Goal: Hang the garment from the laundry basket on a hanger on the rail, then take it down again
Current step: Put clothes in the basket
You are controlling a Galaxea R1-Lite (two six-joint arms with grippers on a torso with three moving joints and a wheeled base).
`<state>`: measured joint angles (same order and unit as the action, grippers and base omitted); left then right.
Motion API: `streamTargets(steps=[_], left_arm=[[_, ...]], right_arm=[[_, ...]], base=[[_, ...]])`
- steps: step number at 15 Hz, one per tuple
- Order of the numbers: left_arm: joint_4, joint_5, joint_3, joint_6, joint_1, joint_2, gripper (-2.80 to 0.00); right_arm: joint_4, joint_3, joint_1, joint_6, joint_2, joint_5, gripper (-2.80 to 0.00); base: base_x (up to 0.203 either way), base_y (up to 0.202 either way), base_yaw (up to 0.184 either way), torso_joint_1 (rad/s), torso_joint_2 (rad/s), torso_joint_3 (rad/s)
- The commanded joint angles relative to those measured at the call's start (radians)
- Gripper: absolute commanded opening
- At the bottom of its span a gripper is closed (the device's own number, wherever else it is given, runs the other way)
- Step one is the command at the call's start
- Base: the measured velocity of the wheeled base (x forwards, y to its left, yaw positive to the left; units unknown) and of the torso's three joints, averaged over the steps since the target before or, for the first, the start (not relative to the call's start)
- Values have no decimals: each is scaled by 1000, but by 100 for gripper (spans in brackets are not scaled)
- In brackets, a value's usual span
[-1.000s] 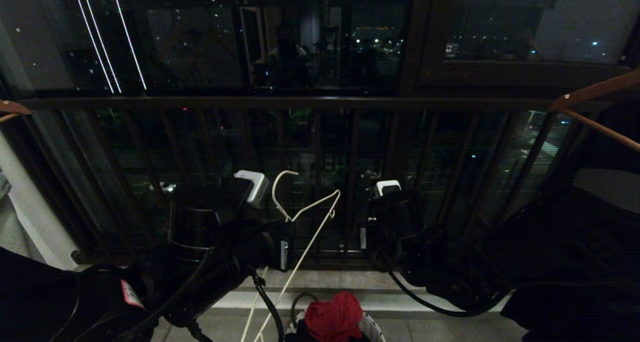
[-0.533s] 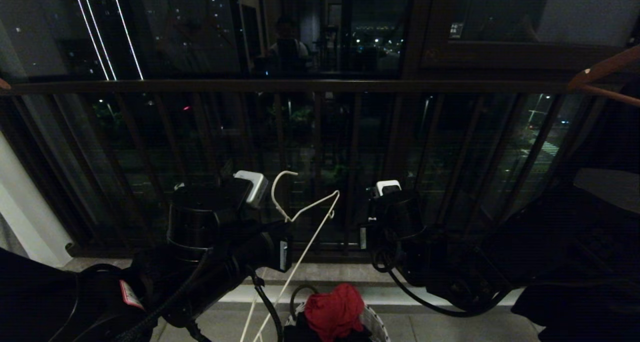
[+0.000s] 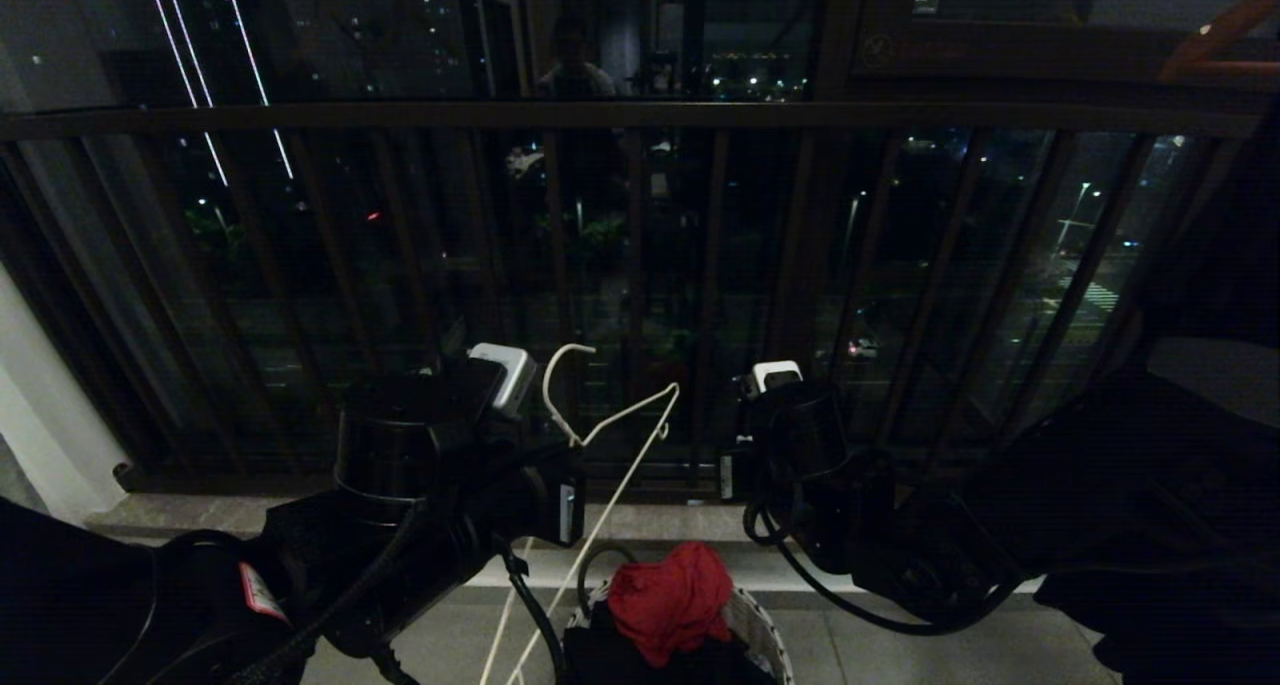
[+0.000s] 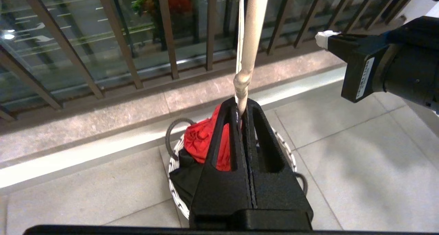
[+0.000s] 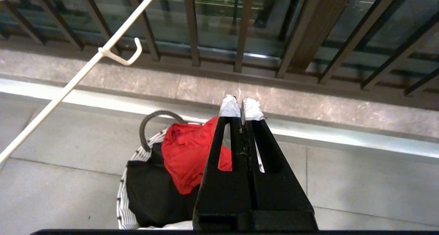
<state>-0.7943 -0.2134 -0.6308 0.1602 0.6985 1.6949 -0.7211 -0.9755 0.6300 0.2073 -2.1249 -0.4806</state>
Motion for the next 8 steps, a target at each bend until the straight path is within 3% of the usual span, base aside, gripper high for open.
streamTargets(steps=[1,8], left_arm=[[-5,-1,11,-2,1,-2,-280],[-5,-1,16,-14,-1,-4,-280]], right_arm=[[-4,0,0,1,0,-2,-280],[-4,1,4,1,-1,-3,-280]], base=[[0,0,0,-203,506,307],[0,0,0,-175,484,311]])
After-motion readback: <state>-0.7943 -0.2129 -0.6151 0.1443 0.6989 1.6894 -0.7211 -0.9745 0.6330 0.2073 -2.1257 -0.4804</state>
